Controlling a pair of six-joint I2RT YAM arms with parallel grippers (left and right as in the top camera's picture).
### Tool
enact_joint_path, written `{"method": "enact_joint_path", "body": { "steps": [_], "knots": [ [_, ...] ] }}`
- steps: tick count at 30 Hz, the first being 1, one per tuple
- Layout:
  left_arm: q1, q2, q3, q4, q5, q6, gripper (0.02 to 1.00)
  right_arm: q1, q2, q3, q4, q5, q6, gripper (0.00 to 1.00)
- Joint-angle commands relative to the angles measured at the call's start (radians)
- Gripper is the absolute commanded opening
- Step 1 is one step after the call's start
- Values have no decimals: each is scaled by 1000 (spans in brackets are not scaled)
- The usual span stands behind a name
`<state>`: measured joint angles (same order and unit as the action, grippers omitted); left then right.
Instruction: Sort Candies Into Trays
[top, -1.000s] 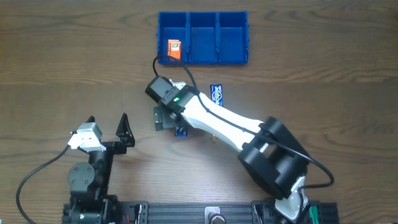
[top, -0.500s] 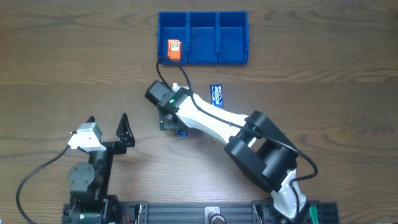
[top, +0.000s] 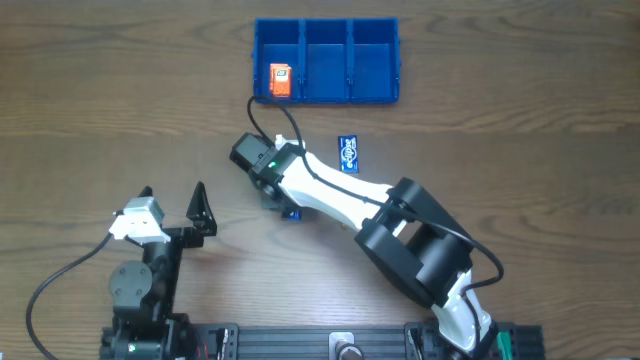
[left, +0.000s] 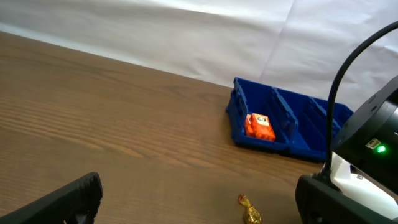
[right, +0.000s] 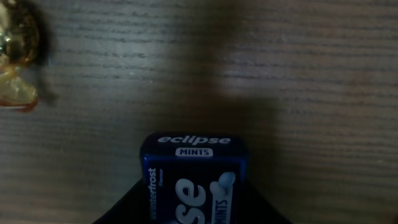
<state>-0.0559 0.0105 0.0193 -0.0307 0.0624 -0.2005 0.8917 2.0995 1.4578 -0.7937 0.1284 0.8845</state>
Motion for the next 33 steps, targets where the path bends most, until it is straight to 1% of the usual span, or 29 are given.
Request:
{"method": "enact_joint_path", "body": {
  "steps": [1, 3, 5, 6, 9, 12, 15, 18, 21, 26, 27, 33],
  "knots": [
    [4, -7, -14, -43, 9, 21, 996, 6, 19, 56, -56, 15, -39, 312],
    [4, -7, -14, -43, 9, 21, 998, 1, 5, 119, -129, 45, -56, 286],
    [4, -7, -14, -43, 9, 21, 998, -18, -24, 217, -231, 119, -89, 251],
    [4, -7, -14, -43, 9, 21, 996, -34, -34, 266, -268, 137, -113, 251],
    [4, -7, -14, -43, 9, 21, 998, -109, -33, 449, -361, 146, -225, 251],
    [4, -7, -14, -43, 9, 21, 998, -201, -11, 597, -372, 152, -338, 253],
    [4, -7, -14, -43, 9, 21, 998, -303, 44, 729, -363, 152, -398, 251],
    [4, -7, -14, -43, 9, 21, 998, -359, 111, 804, -308, 152, -444, 251],
    [4, -7, -14, -43, 9, 21, 998, -383, 187, 839, -238, 152, -467, 251],
    [4, -7, -14, -43, 9, 21, 998, -401, 254, 841, -148, 150, -467, 251],
    [4, -7, -14, -43, 9, 21, 998, -401, 265, 841, -134, 140, -467, 253],
    [4, -7, -14, -43, 9, 21, 998, -402, 282, 841, -114, 140, -463, 270]
  ]
}}
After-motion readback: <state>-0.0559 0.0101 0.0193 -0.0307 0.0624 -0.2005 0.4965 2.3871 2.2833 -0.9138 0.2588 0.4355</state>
